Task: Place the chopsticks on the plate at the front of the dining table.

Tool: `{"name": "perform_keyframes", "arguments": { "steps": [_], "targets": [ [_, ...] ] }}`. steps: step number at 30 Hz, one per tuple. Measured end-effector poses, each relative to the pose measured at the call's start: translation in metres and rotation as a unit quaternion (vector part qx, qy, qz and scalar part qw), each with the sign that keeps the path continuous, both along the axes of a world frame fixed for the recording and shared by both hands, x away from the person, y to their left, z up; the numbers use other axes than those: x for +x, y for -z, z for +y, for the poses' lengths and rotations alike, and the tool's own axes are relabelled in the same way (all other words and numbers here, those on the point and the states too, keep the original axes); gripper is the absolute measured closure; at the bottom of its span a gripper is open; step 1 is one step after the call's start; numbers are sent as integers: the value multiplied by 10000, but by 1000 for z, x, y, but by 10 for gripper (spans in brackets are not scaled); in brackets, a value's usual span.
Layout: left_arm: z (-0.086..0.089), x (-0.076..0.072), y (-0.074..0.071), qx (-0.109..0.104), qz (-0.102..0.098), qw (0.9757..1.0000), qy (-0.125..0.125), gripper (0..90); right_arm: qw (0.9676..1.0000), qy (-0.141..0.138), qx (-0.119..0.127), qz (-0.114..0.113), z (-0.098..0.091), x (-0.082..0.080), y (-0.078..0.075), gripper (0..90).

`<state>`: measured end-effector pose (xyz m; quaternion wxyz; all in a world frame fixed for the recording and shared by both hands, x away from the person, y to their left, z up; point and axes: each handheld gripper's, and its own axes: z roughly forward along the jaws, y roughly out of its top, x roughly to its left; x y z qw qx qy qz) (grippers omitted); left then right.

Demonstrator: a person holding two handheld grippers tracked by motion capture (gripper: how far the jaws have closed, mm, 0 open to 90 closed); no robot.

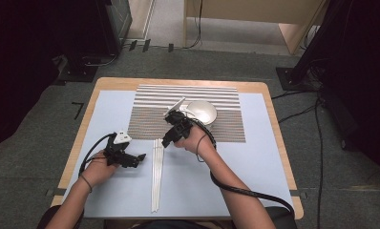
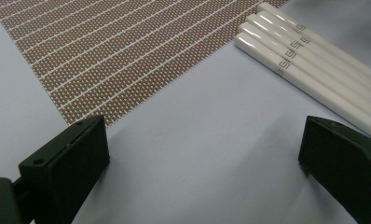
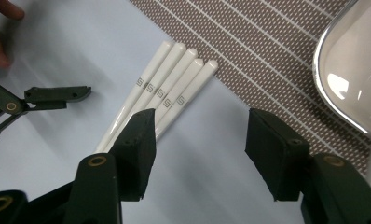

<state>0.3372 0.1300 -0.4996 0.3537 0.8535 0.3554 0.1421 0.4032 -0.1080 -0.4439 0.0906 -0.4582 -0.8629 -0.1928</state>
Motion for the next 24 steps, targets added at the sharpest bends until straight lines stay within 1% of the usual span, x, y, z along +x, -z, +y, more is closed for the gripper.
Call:
{"name": "perform_keyframes", "arguments": {
  "steps": [3,6,9,11,12,16,20,24],
  "targets": [
    [0,0,0,1,-1,10000,1,10,10000,-20,-7,-17,1,-4,2,403],
    [0,0,0,1,-3,10000,1,11,10000,-41,36,-55,1,-7,5,395],
    [0,0,0,4,-3,10000,2,10,10000,-62,4,-78,2,-10,7,393],
    [0,0,0,2,-3,10000,1,10,9998,-113,-96,-122,3,-12,8,408],
    [0,0,0,2,-2,10000,2,10,9996,-143,-153,-186,3,-13,8,409],
    [0,0,0,1,-3,10000,0,10,9996,-119,-130,-221,4,-17,9,419],
    [0,0,0,1,-1,10000,0,10,9995,-88,-187,-246,5,-20,11,424],
    [0,0,0,1,-2,10000,0,10,9993,-88,-152,-334,7,-24,12,438]
  ]
}}
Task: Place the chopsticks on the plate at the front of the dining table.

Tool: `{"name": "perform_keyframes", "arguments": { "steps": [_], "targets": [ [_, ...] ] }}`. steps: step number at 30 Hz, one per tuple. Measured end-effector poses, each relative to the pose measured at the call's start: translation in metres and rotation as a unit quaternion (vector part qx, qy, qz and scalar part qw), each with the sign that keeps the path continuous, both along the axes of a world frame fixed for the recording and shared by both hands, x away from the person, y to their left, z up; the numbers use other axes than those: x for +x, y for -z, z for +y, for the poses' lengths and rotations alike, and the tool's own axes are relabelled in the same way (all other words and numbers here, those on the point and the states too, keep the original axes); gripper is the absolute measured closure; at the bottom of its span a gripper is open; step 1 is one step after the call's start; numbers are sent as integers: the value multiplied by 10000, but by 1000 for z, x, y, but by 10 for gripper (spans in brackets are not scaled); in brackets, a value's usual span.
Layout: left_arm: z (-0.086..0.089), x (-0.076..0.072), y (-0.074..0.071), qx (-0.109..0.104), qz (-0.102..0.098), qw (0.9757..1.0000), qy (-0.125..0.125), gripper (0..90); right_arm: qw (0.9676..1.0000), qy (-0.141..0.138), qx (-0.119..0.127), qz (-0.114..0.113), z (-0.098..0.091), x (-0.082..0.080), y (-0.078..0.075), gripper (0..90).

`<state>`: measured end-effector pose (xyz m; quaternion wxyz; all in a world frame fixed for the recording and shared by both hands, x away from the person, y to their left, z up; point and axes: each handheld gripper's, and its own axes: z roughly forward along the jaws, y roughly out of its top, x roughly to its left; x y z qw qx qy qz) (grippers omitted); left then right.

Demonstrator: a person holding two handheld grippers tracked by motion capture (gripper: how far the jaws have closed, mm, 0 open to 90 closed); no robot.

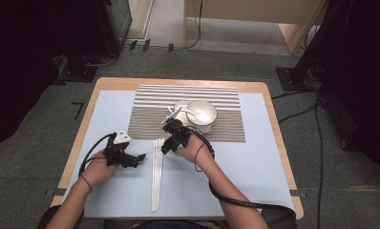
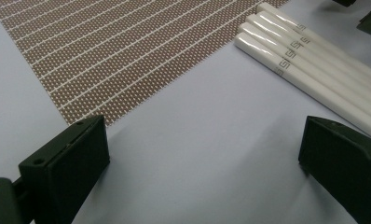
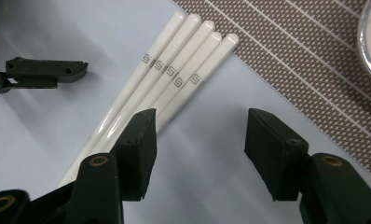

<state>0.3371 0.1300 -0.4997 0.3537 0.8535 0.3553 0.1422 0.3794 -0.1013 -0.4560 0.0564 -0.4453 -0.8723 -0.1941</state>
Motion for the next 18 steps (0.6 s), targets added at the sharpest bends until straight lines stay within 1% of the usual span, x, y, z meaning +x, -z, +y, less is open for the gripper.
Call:
{"name": "perform_keyframes", "arguments": {
  "steps": [2,3,9,15,17,18],
  "targets": [
    [0,0,0,-2,0,10000,0,10,10000,13,-24,-6,2,-2,0,445],
    [0,0,0,0,-1,10000,0,10,10000,-19,-39,-47,2,-3,0,446],
    [0,0,0,1,0,10000,1,10,10000,-7,-72,-42,6,-6,1,451],
    [0,0,0,1,-1,10000,1,10,9999,48,-24,-97,9,-10,3,456],
    [0,0,0,0,-1,10000,1,10,9999,44,-47,-88,11,-11,4,457],
    [0,0,0,1,-2,10000,2,10,9999,30,-58,-119,11,-12,4,458]
  ]
}}
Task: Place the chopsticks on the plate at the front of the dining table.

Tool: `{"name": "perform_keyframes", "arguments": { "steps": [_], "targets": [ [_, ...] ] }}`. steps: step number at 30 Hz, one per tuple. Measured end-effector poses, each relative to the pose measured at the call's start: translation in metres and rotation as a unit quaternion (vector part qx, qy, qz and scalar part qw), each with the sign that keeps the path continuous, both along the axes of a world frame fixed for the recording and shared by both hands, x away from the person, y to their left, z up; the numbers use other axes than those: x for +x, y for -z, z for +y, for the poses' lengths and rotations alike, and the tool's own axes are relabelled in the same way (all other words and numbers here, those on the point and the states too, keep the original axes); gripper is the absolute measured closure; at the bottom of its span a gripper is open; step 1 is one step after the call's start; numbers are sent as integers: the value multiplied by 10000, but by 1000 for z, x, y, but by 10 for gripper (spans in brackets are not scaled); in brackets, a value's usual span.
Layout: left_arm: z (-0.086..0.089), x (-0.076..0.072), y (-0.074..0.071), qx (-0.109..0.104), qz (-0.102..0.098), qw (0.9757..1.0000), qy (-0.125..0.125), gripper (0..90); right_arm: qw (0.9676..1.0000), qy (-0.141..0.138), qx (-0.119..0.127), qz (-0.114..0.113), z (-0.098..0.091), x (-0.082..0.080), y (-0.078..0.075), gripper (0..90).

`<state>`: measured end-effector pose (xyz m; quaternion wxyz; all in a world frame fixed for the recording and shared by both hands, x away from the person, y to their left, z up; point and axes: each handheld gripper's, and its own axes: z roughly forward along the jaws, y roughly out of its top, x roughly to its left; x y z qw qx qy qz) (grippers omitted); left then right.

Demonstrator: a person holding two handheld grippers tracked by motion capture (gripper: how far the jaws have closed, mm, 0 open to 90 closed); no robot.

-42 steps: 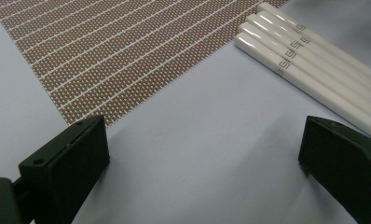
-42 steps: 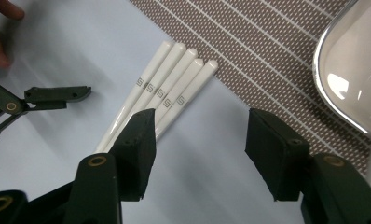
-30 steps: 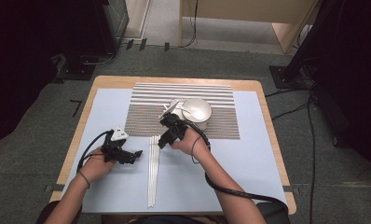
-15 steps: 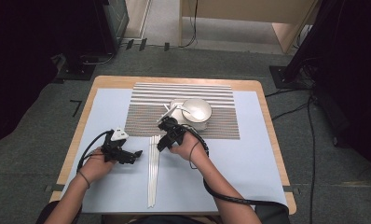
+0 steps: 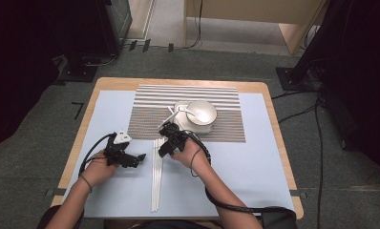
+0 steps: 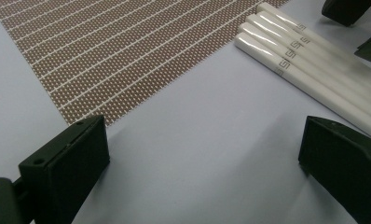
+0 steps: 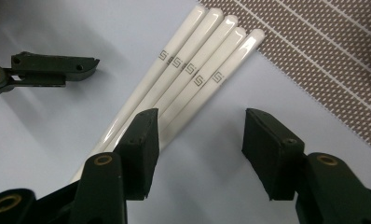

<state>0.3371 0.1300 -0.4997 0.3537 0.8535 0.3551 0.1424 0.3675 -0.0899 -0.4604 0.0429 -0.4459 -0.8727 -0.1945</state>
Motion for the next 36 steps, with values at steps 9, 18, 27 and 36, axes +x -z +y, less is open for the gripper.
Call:
{"name": "perform_keyframes", "arguments": {
  "steps": [9,18,27,36],
  "targets": [
    [0,0,0,-5,-2,10000,-4,10,10000,5,-59,-78,4,-2,1,460],
    [0,0,0,-6,-9,10000,-7,10,9996,-11,-172,-231,8,-5,1,468],
    [0,0,0,-7,-10,10000,-9,10,9988,-46,-297,-381,10,-8,1,504],
    [0,0,0,-9,-9,10000,-9,10,9983,-150,-373,-427,10,-9,1,528]
  ]
}}
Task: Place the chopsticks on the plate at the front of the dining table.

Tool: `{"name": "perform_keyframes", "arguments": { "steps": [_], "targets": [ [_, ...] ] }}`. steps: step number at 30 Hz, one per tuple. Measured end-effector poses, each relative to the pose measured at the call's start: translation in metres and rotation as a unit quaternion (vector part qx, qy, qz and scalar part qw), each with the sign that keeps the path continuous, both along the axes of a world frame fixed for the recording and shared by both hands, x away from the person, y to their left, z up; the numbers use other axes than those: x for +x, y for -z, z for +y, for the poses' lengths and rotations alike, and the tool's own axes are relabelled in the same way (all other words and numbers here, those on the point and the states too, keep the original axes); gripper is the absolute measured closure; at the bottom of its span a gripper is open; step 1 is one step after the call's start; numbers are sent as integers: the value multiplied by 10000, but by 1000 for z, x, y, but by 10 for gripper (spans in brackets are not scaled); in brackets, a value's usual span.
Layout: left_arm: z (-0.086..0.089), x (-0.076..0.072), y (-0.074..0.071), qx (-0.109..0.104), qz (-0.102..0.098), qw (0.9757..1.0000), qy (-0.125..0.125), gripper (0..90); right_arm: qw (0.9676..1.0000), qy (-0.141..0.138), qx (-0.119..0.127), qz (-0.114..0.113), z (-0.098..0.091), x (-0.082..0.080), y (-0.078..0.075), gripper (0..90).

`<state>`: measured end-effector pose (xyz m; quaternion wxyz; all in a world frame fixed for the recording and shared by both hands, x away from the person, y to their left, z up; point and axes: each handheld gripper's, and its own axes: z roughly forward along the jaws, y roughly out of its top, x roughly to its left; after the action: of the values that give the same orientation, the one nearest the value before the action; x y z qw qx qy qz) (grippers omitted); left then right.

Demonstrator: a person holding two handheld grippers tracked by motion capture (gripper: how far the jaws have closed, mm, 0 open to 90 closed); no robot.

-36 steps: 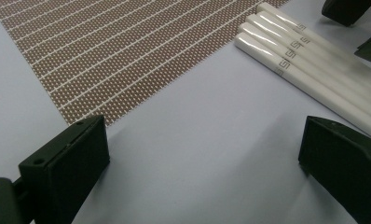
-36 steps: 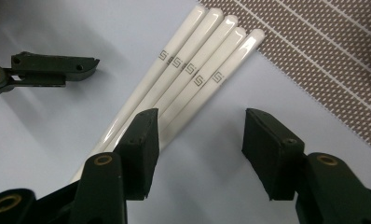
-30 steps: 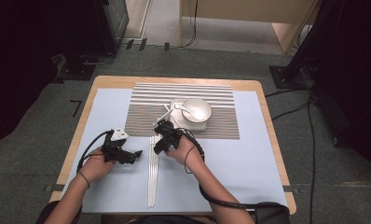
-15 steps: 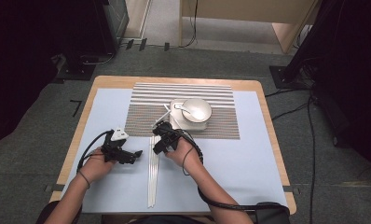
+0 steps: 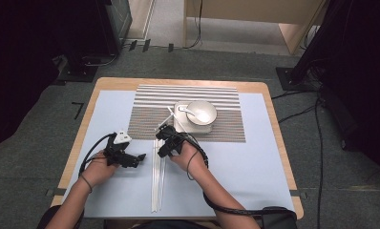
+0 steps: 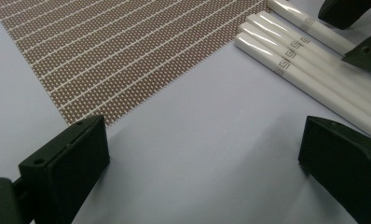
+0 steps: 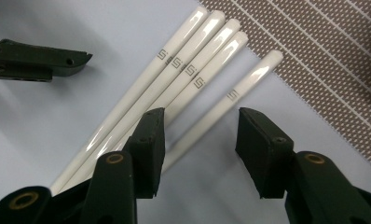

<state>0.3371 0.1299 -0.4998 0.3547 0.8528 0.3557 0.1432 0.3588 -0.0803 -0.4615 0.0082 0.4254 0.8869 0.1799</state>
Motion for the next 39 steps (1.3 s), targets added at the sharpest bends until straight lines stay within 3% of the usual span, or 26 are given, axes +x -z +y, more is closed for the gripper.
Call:
{"name": "perform_keyframes", "arguments": {
  "steps": [14,22,29,33,39],
  "targets": [
    [0,0,0,1,3,10000,1,10,9992,-74,-395,29,-10,5,-2,570],
    [0,0,0,10,8,10000,6,10,9991,-75,-402,140,-20,9,-3,607],
    [0,0,0,8,8,10000,6,10,9987,-32,-436,270,-28,14,-3,715],
    [0,0,0,9,8,10000,7,11,9987,36,-329,391,-34,18,-3,752],
    [0,0,0,9,9,10000,7,10,9986,78,-191,489,-37,19,-3,712]
  ]
}}
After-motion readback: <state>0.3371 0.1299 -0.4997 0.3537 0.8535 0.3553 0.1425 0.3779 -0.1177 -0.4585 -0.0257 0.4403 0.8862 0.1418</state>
